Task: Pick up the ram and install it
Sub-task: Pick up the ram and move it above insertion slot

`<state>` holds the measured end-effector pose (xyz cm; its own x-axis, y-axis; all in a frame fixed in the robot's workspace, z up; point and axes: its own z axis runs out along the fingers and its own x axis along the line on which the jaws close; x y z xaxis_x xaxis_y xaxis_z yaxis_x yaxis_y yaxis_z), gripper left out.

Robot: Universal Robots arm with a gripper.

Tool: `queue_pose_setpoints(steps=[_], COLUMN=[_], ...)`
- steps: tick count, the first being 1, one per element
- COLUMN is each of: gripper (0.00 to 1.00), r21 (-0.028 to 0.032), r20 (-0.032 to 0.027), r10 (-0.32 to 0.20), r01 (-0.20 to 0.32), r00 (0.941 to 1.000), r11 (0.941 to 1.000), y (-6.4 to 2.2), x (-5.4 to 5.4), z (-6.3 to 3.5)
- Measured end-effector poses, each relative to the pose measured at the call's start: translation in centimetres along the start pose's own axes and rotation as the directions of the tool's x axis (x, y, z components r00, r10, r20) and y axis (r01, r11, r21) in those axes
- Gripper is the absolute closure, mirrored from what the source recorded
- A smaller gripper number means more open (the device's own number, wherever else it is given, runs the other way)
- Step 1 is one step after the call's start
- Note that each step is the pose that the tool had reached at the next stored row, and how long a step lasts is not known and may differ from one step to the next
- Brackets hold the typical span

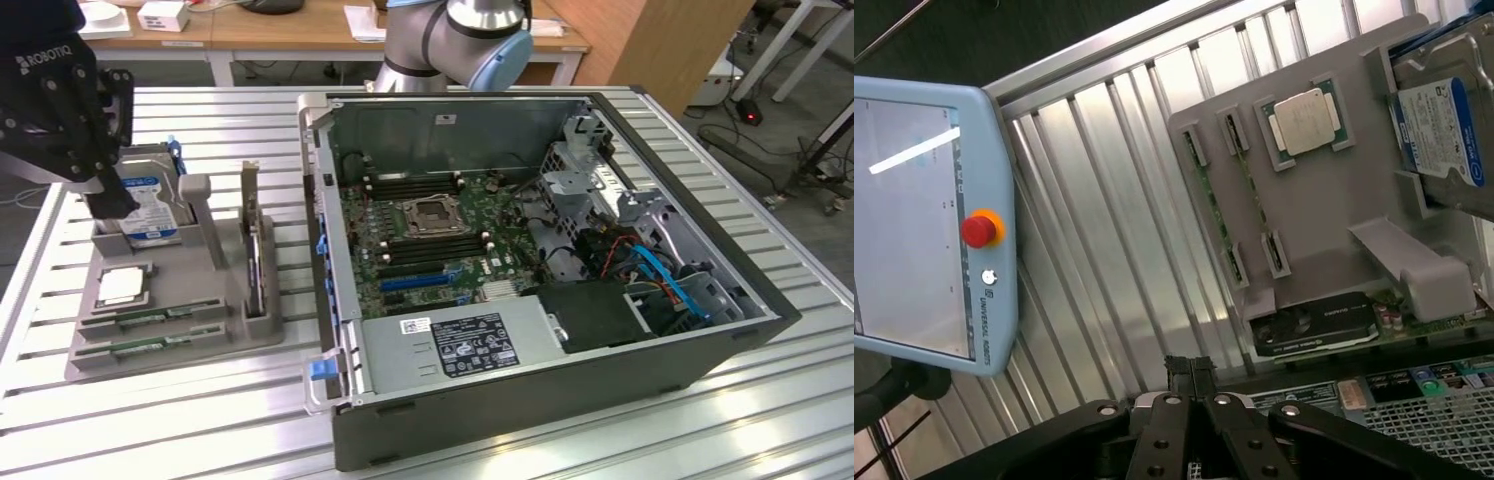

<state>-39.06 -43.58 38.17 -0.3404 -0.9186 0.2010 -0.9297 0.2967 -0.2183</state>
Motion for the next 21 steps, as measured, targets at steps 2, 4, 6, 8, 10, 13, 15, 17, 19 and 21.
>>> queue_pose_setpoints(steps=[2,4,6,8,10,13,15,17,19,21], gripper=[0.91,0.91,0.91,0.91,0.91,0.91,0.91,0.91,0.91,0.91], r21=[-0.0043,-0.0083,-0.0112,-0.013,-0.0131,-0.0172,-0.0342,-0.0545,-0.1183,-0.1172], r20=[0.011,0.0216,0.0285,0.0293,0.0293,0.0393,0.0698,0.101,0.1927,0.194], r10=[0.002,0.003,0.004,0.004,0.004,0.006,0.01,0.015,0.032,0.027], r01=[-0.002,-0.003,-0.004,-0.004,-0.004,-0.005,-0.008,-0.009,-0.01,-0.004], r00=[0.9999,0.9998,0.9996,0.9996,0.9996,0.9992,0.9975,0.9948,0.9807,0.9806], r11=[1.0,1.0,0.9999,0.9999,0.9999,0.9998,0.9994,0.9985,0.9929,0.9931], y=[0.03,0.07,0.12,0.11,0.11,0.11,0.11,0.11,0.12,0.12], x=[-0.01,-0.01,-0.03,-0.03,-0.03,-0.02,-0.03,-0.03,-0.03,-0.03], z=[0.06,0.12,0.21,0.22,0.22,0.25,0.23,0.23,0.23,0.23])
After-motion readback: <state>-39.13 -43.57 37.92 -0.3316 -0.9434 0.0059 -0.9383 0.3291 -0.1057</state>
